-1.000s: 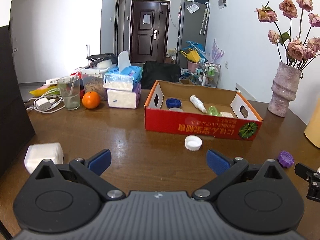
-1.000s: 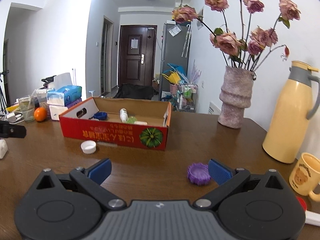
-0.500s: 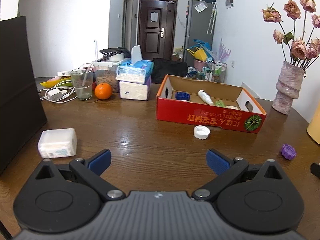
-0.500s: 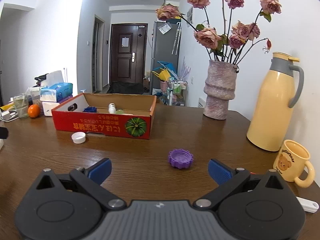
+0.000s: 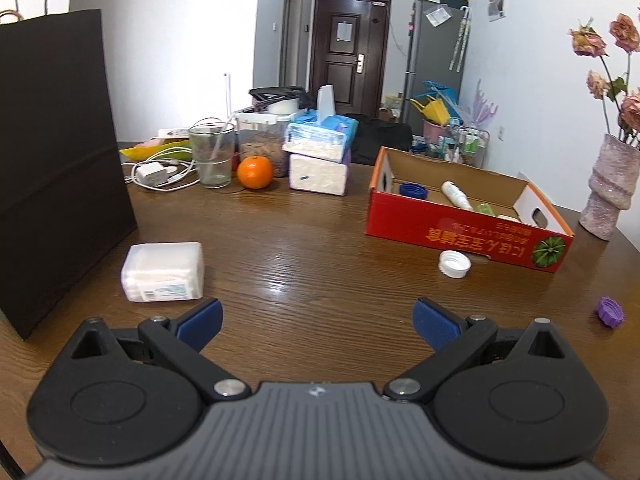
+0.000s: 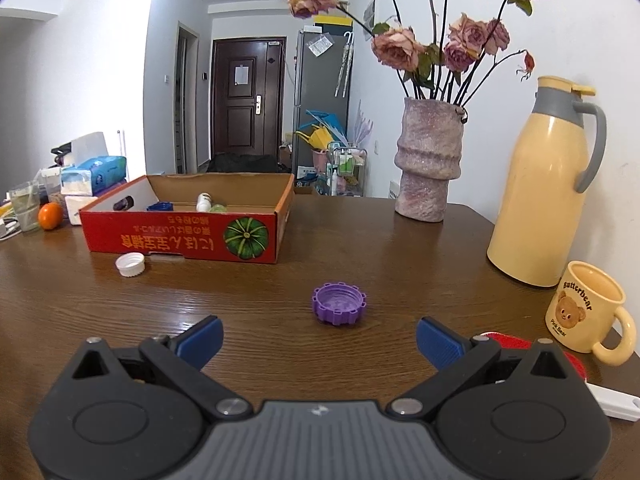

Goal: Organize rigid objects
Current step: 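Grasp the white tissue pack with the left gripper while the right grasps the purple cap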

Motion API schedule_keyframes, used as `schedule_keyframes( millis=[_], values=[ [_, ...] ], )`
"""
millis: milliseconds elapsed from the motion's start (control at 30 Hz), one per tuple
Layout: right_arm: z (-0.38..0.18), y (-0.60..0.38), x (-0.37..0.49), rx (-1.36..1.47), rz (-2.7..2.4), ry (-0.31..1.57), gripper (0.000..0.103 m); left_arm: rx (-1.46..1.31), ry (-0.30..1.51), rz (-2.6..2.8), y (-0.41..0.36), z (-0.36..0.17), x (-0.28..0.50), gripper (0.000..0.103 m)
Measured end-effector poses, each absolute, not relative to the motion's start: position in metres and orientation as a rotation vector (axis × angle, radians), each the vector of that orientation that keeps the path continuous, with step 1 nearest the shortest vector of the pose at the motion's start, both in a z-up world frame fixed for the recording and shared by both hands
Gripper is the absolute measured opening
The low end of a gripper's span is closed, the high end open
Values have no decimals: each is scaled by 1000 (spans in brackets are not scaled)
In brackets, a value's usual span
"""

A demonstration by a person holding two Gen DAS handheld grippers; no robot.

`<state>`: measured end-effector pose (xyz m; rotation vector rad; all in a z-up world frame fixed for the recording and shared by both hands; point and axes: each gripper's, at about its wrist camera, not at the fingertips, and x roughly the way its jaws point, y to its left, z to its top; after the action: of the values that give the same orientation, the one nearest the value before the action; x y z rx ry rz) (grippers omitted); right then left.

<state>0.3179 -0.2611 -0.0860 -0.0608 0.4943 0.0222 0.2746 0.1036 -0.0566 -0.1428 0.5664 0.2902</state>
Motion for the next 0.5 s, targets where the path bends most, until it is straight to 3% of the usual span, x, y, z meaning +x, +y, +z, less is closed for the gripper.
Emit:
schedule_keyframes(
  millis=[300, 500],
  values=[
    [-102, -268, 354, -69, 20, 531, 102, -178, 579, 352, 130, -65, 280, 103],
    [-114, -271, 388, -92, 2, 557, 95, -206, 582, 403, 148, -73, 282, 103]
  ],
)
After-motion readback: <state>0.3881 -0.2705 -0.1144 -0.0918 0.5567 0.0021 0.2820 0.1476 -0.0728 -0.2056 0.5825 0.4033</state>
